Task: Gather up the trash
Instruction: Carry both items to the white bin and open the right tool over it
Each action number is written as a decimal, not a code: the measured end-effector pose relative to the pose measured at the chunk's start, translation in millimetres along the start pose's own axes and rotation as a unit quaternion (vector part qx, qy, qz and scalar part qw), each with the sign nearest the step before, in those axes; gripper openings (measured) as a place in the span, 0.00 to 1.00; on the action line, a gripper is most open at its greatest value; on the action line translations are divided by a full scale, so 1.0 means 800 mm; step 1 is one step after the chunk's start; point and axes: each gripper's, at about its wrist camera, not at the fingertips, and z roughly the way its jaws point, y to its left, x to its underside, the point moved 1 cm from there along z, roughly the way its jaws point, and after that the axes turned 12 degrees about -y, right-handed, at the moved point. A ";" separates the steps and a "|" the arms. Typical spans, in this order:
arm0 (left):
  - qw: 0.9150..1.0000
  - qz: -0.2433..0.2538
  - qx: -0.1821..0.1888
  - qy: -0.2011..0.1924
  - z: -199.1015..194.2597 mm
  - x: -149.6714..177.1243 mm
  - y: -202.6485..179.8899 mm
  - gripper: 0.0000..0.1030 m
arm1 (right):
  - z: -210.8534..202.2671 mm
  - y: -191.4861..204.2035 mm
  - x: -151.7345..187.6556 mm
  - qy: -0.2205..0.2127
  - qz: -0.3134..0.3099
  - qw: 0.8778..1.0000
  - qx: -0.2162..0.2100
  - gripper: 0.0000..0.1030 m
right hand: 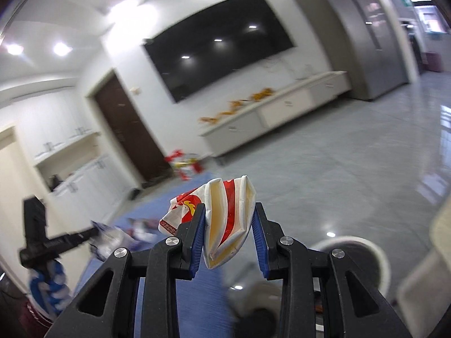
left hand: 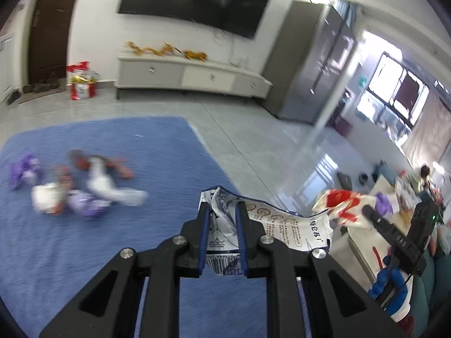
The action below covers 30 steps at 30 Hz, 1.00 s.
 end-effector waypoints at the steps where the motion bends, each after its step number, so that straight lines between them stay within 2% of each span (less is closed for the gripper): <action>1: 1.000 0.005 0.005 0.008 0.014 0.001 -0.013 0.17 | -0.002 -0.019 0.007 0.006 0.001 1.000 0.020 0.31; 5: 0.998 0.031 0.016 0.042 0.079 0.012 -0.066 0.17 | 0.004 -0.076 0.032 0.029 0.017 0.997 0.074 0.32; 9: 0.996 0.059 0.016 0.070 0.140 0.025 -0.114 0.17 | 0.023 -0.111 0.052 0.050 0.023 0.993 0.109 0.32; 16: 0.991 0.091 0.001 0.103 0.229 0.047 -0.172 0.17 | 0.061 -0.146 0.068 0.075 0.012 0.987 0.140 0.32; 21: 0.988 0.109 -0.009 0.109 0.269 0.062 -0.207 0.17 | 0.086 -0.168 0.082 0.091 0.010 0.984 0.151 0.33; 26: 0.984 0.128 -0.034 0.116 0.302 0.077 -0.227 0.17 | 0.104 -0.190 0.106 0.115 0.012 0.979 0.170 0.36; 30: 0.983 0.129 -0.030 0.130 0.323 0.092 -0.241 0.18 | 0.107 -0.204 0.119 0.129 0.018 0.975 0.182 0.37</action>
